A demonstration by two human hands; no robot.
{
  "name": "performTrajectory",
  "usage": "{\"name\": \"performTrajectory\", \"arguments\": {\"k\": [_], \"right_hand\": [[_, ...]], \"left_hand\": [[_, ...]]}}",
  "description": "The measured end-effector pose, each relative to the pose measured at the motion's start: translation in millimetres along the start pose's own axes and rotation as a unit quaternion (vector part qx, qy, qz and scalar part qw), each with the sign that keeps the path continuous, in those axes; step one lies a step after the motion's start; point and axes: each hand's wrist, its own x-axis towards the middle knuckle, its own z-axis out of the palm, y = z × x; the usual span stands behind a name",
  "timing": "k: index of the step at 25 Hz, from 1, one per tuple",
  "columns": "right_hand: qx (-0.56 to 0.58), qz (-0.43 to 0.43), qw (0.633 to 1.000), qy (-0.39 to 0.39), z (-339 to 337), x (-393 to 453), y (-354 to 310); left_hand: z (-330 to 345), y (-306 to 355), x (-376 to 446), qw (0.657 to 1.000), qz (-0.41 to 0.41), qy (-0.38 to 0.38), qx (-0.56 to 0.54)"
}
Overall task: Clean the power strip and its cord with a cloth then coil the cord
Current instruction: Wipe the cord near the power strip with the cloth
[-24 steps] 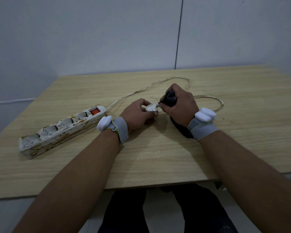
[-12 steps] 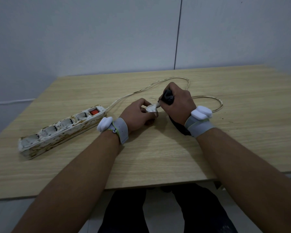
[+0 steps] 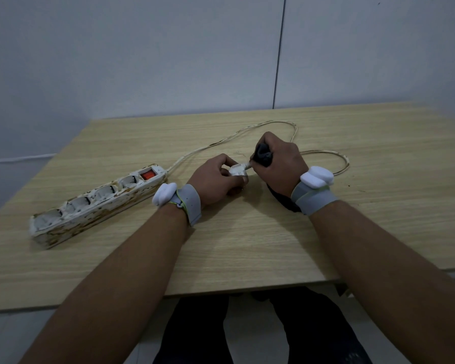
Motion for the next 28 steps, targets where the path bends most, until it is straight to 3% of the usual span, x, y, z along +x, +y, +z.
{"name": "performTrajectory", "arguments": {"k": [13, 18, 23, 28], "right_hand": [[-0.001, -0.027, 0.999, -0.030, -0.1, -4.0, 1.7], [0.009, 0.009, 0.999, 0.030, 1.2, -1.1, 3.4], [0.011, -0.018, 1.000, -0.006, 3.6, -4.6, 4.1], [0.016, 0.004, 1.000, 0.007, 6.7, -1.8, 0.9]], "left_hand": [[1.1, 0.2, -1.1, 1.000, 0.007, 0.006, 0.005], [0.1, 2.3, -2.0, 1.000, 0.007, 0.002, 0.013], [1.5, 1.6, -1.8, 1.000, 0.004, 0.007, 0.004], [1.7, 2.8, -1.7, 1.000, 0.004, 0.014, -0.002]]}}
